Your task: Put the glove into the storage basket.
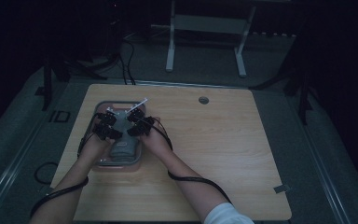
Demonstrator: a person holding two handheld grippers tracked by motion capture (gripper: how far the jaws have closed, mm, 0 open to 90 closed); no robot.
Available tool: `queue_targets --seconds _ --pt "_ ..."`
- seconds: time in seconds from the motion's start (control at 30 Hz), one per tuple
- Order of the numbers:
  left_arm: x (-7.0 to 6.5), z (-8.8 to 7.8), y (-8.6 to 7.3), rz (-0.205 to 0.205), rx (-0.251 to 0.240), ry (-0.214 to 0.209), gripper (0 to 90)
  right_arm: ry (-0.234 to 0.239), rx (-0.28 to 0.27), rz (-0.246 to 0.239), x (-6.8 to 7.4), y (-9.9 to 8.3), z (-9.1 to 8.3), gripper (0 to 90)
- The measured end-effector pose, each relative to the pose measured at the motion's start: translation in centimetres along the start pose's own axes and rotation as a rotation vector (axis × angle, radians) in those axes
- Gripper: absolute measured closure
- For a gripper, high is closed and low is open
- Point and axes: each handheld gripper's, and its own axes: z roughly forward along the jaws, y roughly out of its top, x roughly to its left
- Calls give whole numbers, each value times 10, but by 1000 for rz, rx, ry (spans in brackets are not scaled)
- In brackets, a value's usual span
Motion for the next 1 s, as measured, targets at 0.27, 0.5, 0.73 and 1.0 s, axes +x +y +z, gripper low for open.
queue_targets --seconds 0.27,0.5,0.73,1.0 --pt "1 0 0 -18 -5 -5 740 25 -59 -13 -3 1 -15 570" --pt "1 -20 -1 -27 -133 4 460 58 -113 -27 -6 4 -34 444" --pt "4 -47 -11 -33 -279 -16 158 114 -151 -43 -8 3 -47 295" --pt "-3 -76 -33 -12 -497 -92 145 200 -183 -96 -14 -11 -68 173"
